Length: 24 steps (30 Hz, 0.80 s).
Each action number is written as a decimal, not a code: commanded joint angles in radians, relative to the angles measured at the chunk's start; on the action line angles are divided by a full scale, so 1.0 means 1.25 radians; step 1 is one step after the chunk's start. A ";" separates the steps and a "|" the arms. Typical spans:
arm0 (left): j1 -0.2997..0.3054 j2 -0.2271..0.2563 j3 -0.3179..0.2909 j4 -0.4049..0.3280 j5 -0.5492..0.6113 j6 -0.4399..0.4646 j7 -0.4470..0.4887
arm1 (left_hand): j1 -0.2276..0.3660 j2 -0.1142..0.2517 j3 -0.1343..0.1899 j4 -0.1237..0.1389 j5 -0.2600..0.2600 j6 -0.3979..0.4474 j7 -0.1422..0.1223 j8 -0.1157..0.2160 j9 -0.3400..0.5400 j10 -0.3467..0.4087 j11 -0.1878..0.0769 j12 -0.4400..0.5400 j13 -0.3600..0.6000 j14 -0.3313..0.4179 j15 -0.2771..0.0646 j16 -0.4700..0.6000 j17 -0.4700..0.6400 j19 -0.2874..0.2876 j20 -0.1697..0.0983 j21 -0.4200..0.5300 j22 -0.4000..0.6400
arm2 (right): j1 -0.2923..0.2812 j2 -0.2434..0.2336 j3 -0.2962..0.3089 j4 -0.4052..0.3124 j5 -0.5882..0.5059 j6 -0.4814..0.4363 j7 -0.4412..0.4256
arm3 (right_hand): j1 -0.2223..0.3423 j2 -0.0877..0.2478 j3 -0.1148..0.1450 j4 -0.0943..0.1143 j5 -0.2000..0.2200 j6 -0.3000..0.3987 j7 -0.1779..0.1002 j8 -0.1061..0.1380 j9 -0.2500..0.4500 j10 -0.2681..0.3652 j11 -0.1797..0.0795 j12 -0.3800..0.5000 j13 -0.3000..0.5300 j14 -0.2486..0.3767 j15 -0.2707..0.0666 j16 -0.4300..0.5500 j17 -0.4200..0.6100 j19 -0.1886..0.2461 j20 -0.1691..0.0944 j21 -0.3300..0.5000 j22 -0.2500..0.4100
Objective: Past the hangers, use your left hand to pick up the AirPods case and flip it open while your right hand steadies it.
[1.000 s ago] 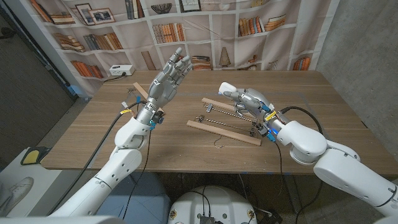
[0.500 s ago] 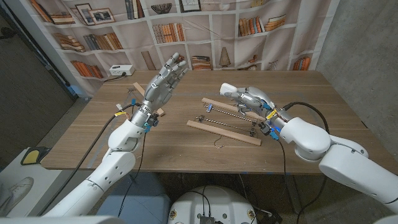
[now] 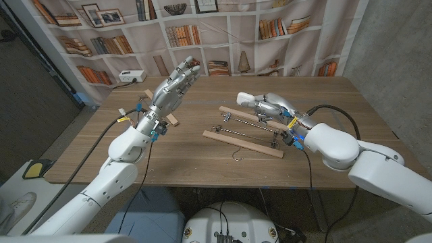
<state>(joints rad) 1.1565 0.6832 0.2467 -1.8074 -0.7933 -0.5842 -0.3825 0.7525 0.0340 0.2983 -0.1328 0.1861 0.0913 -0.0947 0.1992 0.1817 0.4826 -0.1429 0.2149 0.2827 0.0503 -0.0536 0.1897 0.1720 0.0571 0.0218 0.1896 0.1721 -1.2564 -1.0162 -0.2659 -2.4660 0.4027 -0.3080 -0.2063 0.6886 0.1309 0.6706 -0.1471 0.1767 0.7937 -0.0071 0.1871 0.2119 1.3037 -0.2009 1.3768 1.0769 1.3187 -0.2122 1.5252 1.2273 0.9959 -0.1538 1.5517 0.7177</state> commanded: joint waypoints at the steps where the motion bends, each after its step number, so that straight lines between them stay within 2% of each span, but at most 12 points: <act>1: 0.012 0.025 -0.015 -0.024 0.024 0.022 0.052 | 0.006 0.017 0.010 -0.006 0.008 0.007 0.001 0.001 0.001 0.014 0.001 0.007 0.000 0.010 -0.003 0.008 0.003 0.005 0.002 0.004 0.001 | 0.028 -0.004 -0.019 0.003 0.004 -0.027 0.023 | 0.041 0.044 0.015 0.014 0.005 0.188 0.006 0.004 0.004 -0.001 -0.003 0.000 0.000 0.006 0.000 0.000 0.001 -0.003 -0.046 -0.001 0.001; 13: 0.020 0.044 -0.029 -0.037 0.051 0.031 0.080 | 0.021 0.029 0.021 -0.014 0.011 0.012 -0.002 0.001 0.001 0.017 -0.002 0.006 -0.003 0.016 -0.003 0.007 0.002 0.010 0.000 0.004 0.000 | 0.059 -0.006 -0.037 0.005 0.014 -0.047 0.038 | 0.043 0.044 0.014 0.014 0.005 0.188 0.008 0.004 0.005 -0.003 -0.003 -0.002 -0.003 0.006 -0.001 -0.001 0.001 -0.002 -0.046 -0.001 -0.005; 21: 0.024 0.063 -0.043 -0.041 0.110 0.021 0.105 | 0.027 0.017 0.020 -0.021 0.008 -0.001 -0.007 -0.005 0.001 0.007 -0.007 0.002 -0.005 0.007 -0.002 0.002 0.002 0.007 0.003 0.002 0.000 | 0.085 -0.004 -0.051 0.014 0.022 -0.056 0.051 | 0.044 0.044 0.014 0.015 0.005 0.187 0.006 0.003 0.005 -0.002 -0.003 0.001 0.001 0.006 -0.001 -0.001 0.001 -0.003 -0.046 -0.001 -0.007; 24: 0.034 0.066 -0.050 -0.051 0.134 0.023 0.130 | 0.011 0.003 0.009 -0.015 0.000 -0.001 -0.003 -0.006 0.001 0.004 -0.004 0.001 -0.005 0.006 0.002 0.002 0.003 0.006 0.006 0.001 0.000 | 0.094 -0.004 -0.058 0.017 0.021 -0.059 0.054 | 0.045 0.044 0.014 0.015 0.005 0.187 0.006 0.004 0.005 0.000 -0.003 0.004 0.005 0.005 0.000 -0.001 0.001 0.001 -0.046 0.004 -0.001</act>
<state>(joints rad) 1.1814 0.7425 0.2058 -1.8514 -0.7022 -0.5534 -0.2771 0.7780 0.0565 0.3201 -0.1546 0.1949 0.0981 -0.0984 0.1992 0.1817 0.4913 -0.1487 0.2186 0.2737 0.0645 -0.0571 0.1897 0.1722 0.0609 0.0178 0.1896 0.1722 -1.1770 -1.0227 -0.3143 -2.4549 0.4216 -0.3646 -0.1552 0.6915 0.1280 0.6706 -0.1471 0.1757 0.7937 -0.0072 0.1834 0.2166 1.3010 -0.2003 1.3769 1.0754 1.3187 -0.2122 1.5252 1.2273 0.9959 -0.1538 1.5517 0.7107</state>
